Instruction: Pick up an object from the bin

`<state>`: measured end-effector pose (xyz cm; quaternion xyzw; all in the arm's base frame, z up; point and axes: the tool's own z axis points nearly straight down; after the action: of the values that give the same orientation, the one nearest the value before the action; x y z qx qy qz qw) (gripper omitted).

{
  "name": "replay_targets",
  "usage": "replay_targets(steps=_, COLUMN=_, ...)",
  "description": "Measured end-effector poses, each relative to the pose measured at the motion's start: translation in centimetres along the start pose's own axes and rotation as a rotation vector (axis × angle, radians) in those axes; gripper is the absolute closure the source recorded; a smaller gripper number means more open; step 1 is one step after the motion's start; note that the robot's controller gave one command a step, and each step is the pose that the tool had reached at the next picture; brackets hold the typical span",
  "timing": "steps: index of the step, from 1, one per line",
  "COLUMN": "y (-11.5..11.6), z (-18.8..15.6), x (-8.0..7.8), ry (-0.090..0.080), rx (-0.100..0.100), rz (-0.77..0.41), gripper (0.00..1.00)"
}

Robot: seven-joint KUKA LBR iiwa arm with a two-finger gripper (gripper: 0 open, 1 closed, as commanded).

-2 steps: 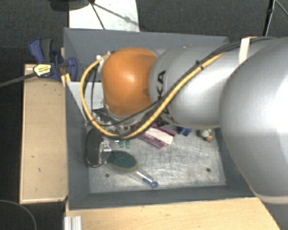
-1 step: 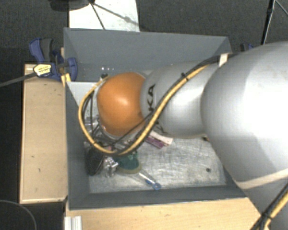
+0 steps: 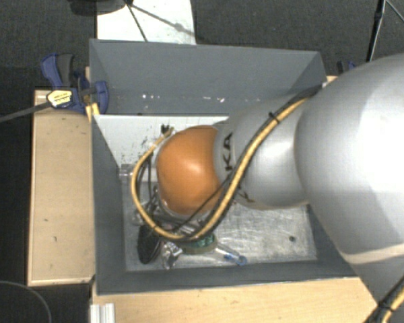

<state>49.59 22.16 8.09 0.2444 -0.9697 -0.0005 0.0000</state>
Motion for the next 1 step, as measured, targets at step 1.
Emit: replay_targets(steps=1, y=0.14, z=-0.13, x=-0.32, ry=-0.005, rx=-0.002, rz=0.004, gripper=1.0)
